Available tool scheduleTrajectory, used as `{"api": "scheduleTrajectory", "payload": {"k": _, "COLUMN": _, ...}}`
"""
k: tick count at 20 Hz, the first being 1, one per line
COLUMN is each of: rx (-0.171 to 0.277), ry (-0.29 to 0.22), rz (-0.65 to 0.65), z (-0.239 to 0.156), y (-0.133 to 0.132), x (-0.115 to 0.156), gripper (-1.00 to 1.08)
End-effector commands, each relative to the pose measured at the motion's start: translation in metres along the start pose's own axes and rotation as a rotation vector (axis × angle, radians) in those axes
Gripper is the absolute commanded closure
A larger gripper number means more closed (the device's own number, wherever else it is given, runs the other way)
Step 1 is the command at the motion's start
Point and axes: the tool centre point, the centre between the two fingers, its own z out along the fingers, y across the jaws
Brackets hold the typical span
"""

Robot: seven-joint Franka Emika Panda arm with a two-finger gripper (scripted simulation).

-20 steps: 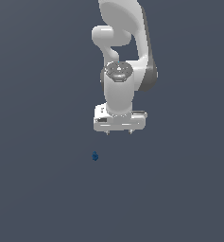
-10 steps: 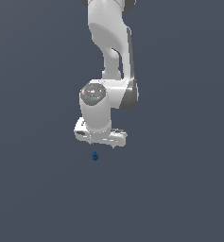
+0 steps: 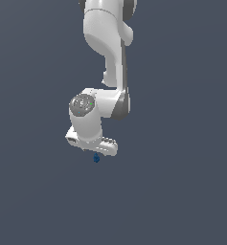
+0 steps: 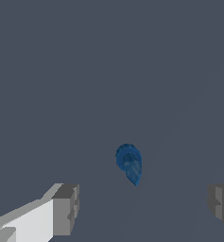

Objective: Pick up the object and move it to a goal position.

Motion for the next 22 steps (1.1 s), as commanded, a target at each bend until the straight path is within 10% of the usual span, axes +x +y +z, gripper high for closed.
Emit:
{"api": "scheduleTrajectory", "payload": {"k": 1, "rx": 0.0, "ry": 0.0, "rz": 0.0, "z": 0.0, "y": 0.0, "x": 0.0, "gripper": -0.92}}
{"api": "scheduleTrajectory", "payload": {"k": 19, "rx": -0.001, "ry": 0.001, "rz": 0.003, "z": 0.051, "y": 0.001, "x": 0.001, "gripper": -0.92}}
{"api": "scheduleTrajectory", "payload": {"k": 20, "rx": -0.001, "ry": 0.001, "rz": 0.003, "z": 0.051, "y": 0.001, "x": 0.001, "gripper": 1.08}}
{"api": "scheduleTrajectory", "payload": {"k": 22, "rx": -0.001, "ry": 0.001, "rz": 0.003, "z": 0.051, "y": 0.001, "x": 0.001, "gripper": 1.08}}
